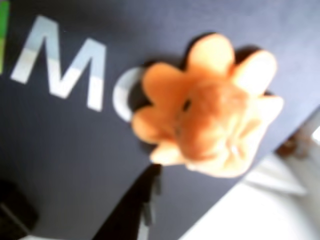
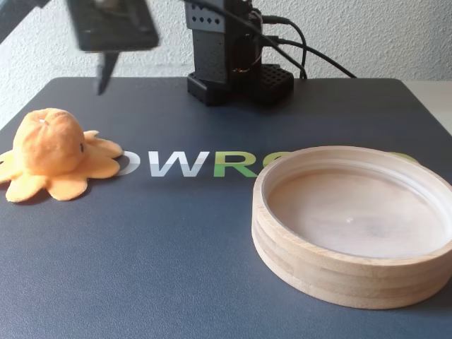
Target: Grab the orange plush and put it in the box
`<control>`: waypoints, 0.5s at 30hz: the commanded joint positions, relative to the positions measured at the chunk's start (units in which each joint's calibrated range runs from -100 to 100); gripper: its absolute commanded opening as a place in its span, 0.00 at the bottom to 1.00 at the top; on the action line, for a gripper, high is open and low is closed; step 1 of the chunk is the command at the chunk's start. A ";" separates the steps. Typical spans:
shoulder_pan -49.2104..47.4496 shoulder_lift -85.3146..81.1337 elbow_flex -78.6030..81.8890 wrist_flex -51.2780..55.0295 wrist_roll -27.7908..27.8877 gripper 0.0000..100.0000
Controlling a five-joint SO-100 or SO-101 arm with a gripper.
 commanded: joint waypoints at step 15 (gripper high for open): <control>5.08 24.98 -9.07 -8.54 2.10 0.37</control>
